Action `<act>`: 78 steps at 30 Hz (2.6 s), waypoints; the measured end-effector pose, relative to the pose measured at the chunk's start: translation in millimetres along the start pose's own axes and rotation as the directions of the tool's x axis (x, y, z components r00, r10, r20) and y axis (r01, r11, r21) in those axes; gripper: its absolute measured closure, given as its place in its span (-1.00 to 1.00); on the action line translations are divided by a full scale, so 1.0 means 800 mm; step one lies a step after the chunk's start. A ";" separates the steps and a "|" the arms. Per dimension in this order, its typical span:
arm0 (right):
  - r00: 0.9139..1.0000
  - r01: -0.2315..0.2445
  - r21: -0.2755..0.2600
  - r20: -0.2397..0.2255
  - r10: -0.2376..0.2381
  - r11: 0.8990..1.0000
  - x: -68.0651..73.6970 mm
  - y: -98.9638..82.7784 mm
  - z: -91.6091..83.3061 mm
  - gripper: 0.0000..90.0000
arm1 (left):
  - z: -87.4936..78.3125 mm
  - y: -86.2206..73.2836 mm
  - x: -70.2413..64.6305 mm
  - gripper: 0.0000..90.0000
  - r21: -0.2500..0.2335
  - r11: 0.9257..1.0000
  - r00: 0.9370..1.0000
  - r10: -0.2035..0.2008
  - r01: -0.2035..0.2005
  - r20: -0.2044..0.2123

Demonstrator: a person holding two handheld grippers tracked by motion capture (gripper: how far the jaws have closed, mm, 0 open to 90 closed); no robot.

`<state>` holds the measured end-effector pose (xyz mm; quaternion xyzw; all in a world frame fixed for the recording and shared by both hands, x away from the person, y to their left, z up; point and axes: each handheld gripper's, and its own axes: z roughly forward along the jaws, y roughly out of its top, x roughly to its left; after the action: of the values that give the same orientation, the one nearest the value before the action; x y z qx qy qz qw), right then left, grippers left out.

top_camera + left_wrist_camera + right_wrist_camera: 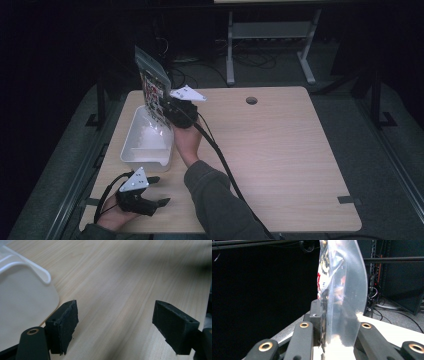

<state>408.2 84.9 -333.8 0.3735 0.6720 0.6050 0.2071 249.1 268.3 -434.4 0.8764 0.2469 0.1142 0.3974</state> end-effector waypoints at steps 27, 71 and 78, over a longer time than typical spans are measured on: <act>0.997 -0.055 0.067 0.059 0.051 0.996 0.007 -0.054 0.051 0.67 | 0.000 0.000 0.004 -0.55 -0.003 1.000 1.000 -0.006 0.006 0.000; 0.997 0.061 0.189 0.025 -0.067 0.980 0.002 -0.065 0.037 0.58 | 0.001 -0.001 0.004 -0.54 0.003 1.000 1.000 0.000 0.000 -0.006; 0.999 0.047 0.201 0.000 -0.048 0.978 -0.005 -0.062 0.036 0.45 | 0.001 -0.001 0.004 -0.54 0.004 1.000 1.000 0.000 0.000 -0.007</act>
<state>419.3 101.5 -388.1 0.3778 0.7379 0.5280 0.1842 251.8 270.4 -435.4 0.8768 0.2485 0.1168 0.3947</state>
